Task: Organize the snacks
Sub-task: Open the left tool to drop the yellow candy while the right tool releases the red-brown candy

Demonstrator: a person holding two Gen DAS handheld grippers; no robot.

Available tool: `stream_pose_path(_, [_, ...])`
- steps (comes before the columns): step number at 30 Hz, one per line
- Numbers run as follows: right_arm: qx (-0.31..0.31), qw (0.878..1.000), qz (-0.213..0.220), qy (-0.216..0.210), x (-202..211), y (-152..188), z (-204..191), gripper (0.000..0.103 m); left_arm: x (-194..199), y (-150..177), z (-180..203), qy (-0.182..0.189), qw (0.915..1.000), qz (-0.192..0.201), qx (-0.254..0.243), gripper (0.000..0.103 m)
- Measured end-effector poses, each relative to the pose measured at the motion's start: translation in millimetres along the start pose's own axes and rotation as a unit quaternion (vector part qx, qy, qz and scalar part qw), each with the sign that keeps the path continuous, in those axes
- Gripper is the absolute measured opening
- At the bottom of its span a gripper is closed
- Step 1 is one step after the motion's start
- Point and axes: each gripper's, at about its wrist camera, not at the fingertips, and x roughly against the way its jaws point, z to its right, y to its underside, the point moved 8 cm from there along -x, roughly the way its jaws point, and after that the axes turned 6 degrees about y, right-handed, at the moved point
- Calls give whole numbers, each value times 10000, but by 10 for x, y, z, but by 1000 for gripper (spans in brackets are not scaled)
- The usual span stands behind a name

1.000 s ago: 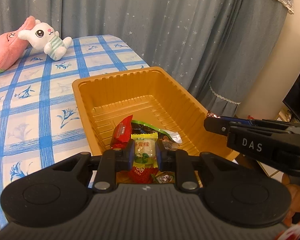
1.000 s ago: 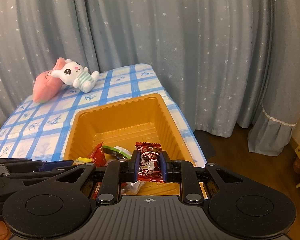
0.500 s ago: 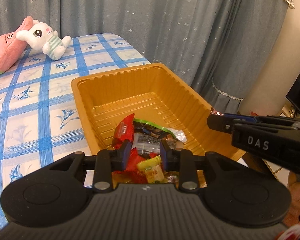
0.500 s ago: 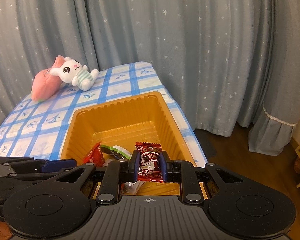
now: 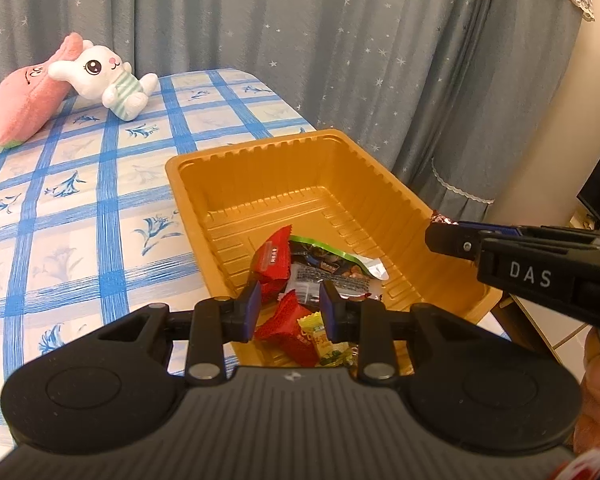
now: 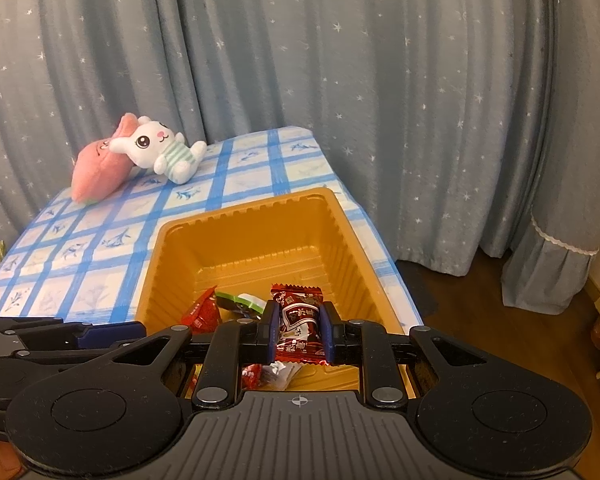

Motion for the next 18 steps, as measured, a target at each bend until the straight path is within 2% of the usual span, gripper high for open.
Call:
stream_pose_path(12, [-78, 9998, -57, -157, -37, -24, -52, 22, 22, 21, -107, -88, 9999, 16, 103, 29])
stream_pose_path(14, [-92, 9990, -62, -424, -47, -33, -86, 22, 27, 25, -125, -122, 9998, 23, 127, 37])
stream_pose_path(15, [-102, 9985, -87, -528, -59, -32, -101, 23, 34, 31, -135, -155, 9998, 30, 121, 45])
stream_pose_path(16, [-123, 9984, -116, -540, -70, -36, -100, 37, 46, 37, -145, -199, 9997, 46, 99, 51])
stream_pose_path(17, [-170, 9984, -97, -521, -64, -45, -83, 62, 58, 45, -156, -234, 9997, 57, 76, 52])
stream_pose_path(18, [-247, 9982, -16, -541, -38, -58, -59, 67, 69, 57, -172, -249, 9996, 59, 75, 53])
